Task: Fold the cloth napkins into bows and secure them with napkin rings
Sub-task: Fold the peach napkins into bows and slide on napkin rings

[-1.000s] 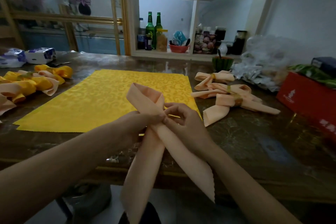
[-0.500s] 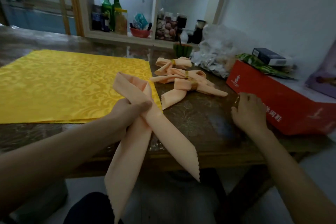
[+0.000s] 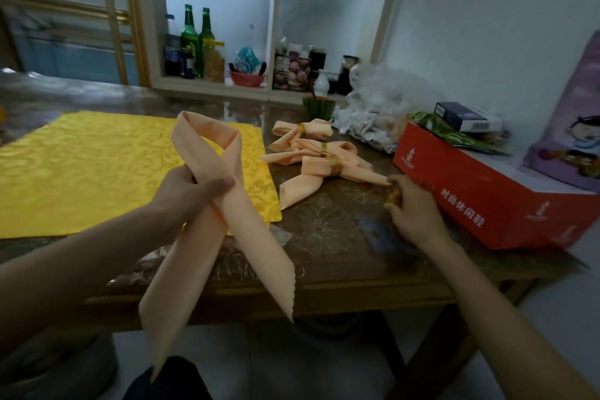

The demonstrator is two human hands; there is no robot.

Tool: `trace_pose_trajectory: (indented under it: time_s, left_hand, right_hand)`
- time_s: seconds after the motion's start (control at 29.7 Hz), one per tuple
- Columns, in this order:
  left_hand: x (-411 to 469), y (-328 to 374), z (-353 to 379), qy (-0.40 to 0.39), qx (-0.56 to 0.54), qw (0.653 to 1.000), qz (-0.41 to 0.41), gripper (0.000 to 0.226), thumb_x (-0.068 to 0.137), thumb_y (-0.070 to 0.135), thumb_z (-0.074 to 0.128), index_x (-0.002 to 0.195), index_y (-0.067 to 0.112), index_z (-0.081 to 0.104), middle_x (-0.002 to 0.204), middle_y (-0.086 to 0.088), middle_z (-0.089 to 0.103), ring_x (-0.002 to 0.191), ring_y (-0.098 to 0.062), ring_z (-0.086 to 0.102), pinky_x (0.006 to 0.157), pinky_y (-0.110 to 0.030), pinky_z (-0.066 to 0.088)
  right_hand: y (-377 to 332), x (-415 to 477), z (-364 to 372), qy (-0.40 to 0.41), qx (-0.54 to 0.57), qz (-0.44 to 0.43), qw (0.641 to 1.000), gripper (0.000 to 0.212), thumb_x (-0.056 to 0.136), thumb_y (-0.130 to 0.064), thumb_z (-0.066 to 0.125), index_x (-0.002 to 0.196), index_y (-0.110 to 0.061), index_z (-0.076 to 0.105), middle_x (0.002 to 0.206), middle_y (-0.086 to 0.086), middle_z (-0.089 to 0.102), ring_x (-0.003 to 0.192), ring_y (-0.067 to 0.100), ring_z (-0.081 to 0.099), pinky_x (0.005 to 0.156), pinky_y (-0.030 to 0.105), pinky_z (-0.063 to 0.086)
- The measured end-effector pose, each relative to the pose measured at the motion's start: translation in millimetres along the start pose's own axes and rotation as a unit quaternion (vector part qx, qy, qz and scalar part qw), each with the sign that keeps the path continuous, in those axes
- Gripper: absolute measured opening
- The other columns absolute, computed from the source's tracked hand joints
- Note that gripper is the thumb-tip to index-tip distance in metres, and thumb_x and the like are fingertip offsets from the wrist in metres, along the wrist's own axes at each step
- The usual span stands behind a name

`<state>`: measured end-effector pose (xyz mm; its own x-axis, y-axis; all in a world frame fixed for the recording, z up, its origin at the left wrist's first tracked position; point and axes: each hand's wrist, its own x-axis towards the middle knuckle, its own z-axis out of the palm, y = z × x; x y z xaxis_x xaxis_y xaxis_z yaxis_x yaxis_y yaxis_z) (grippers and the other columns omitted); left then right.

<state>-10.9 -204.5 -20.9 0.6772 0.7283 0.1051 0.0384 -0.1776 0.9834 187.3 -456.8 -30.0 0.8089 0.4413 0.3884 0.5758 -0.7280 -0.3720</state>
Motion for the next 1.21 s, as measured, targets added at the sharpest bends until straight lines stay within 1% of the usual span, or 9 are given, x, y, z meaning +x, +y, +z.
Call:
trace_pose_trajectory:
  time_s: [0.1, 0.24, 0.3, 0.37, 0.47, 0.57, 0.84, 1.04, 1.21]
  left_hand:
    - [10, -4, -21, 0.061, 0.015, 0.998, 0.025, 0.029, 0.082, 0.01, 0.069, 0.107, 0.009, 0.054, 0.099, -0.009, 0.06, 0.09, -0.022, 0.057, 0.073, -0.033, 0.045]
    - [25, -33, -45, 0.131, 0.157, 0.978, -0.036, 0.044, 0.078, 0.018, 0.074, 0.111, -0.003, 0.055, 0.107, -0.019, 0.061, 0.095, -0.029, 0.056, 0.078, -0.037, 0.045]
    - [25, -38, -45, 0.198, 0.339, 0.916, -0.088, 0.076, 0.072, 0.032, 0.079, 0.126, -0.007, 0.042, 0.122, -0.028, 0.051, 0.111, -0.037, 0.048, 0.09, -0.045, 0.039]
    - [23, -33, -44, 0.224, 0.468, 0.855, -0.025, 0.092, 0.069, 0.03, 0.081, 0.137, -0.003, 0.029, 0.131, -0.028, 0.037, 0.118, -0.04, 0.037, 0.092, -0.049, 0.034]
    - [21, -29, -36, 0.126, 0.581, 0.778, 0.204, 0.059, 0.072, 0.005, 0.074, 0.128, 0.007, 0.053, 0.131, -0.022, 0.047, 0.119, -0.041, 0.042, 0.093, -0.05, 0.037]
    - [14, -25, -25, -0.042, 0.636, 0.742, 0.208, 0.038, 0.09, 0.01, 0.05, 0.124, 0.024, 0.057, 0.139, 0.0, 0.044, 0.131, -0.02, 0.032, 0.105, -0.034, 0.03]
    - [17, -20, -46, -0.287, 0.528, 0.791, 0.118, 0.051, 0.088, -0.007, 0.043, 0.136, 0.012, 0.043, 0.136, -0.002, 0.044, 0.129, -0.014, 0.04, 0.108, -0.026, 0.031]
    - [9, -28, -52, -0.195, 0.496, 0.816, 0.224, 0.027, 0.09, 0.011, 0.056, 0.114, 0.022, 0.064, 0.113, 0.008, 0.06, 0.104, -0.005, 0.054, 0.089, -0.015, 0.039]
    - [5, -37, -48, -0.139, 0.462, 0.85, 0.212, 0.028, 0.09, 0.009, 0.055, 0.114, 0.02, 0.066, 0.115, 0.003, 0.059, 0.104, -0.011, 0.055, 0.092, -0.026, 0.043]
  right_hand:
    - [-49, -8, 14, -0.011, 0.075, -0.095, 0.993, 0.053, 0.085, -0.009, 0.065, 0.134, -0.018, 0.046, 0.105, -0.002, 0.058, 0.096, 0.009, 0.053, 0.086, 0.024, 0.044]
    - [-102, -20, 41, -0.003, 0.139, -0.187, 0.972, 0.048, 0.079, -0.01, 0.07, 0.124, -0.019, 0.053, 0.099, -0.001, 0.065, 0.096, 0.018, 0.058, 0.089, 0.038, 0.045]
    - [-120, -28, 52, -0.026, 0.169, -0.201, 0.965, 0.047, 0.08, -0.012, 0.07, 0.124, -0.02, 0.053, 0.095, -0.003, 0.066, 0.094, 0.016, 0.057, 0.089, 0.038, 0.043]
    - [-134, -32, 62, -0.041, 0.187, -0.207, 0.959, 0.048, 0.082, -0.014, 0.069, 0.126, -0.021, 0.051, 0.097, -0.003, 0.065, 0.095, 0.017, 0.056, 0.091, 0.039, 0.042]
    - [-143, -34, 70, -0.051, 0.216, -0.189, 0.956, 0.048, 0.083, -0.014, 0.068, 0.127, -0.02, 0.05, 0.098, -0.002, 0.064, 0.097, 0.017, 0.055, 0.092, 0.039, 0.042]
    - [-146, -33, 69, -0.064, 0.267, -0.145, 0.951, 0.046, 0.082, -0.013, 0.07, 0.124, -0.021, 0.052, 0.095, -0.004, 0.061, 0.097, 0.016, 0.056, 0.089, 0.037, 0.045]
    - [-153, -34, 59, -0.101, 0.342, -0.115, 0.927, 0.039, 0.079, -0.016, 0.072, 0.115, -0.019, 0.057, 0.078, -0.016, 0.052, 0.079, 0.005, 0.052, 0.062, 0.008, 0.038]
    - [-170, -39, 59, -0.121, 0.399, -0.119, 0.901, 0.026, 0.086, -0.015, 0.063, 0.112, -0.014, 0.059, 0.078, -0.007, 0.059, 0.065, 0.002, 0.05, 0.059, 0.016, 0.041]
    - [-180, -44, 66, -0.149, 0.361, -0.145, 0.909, 0.025, 0.096, -0.009, 0.041, 0.117, -0.01, 0.056, 0.088, 0.019, 0.065, 0.048, 0.004, 0.04, 0.045, 0.017, 0.03]
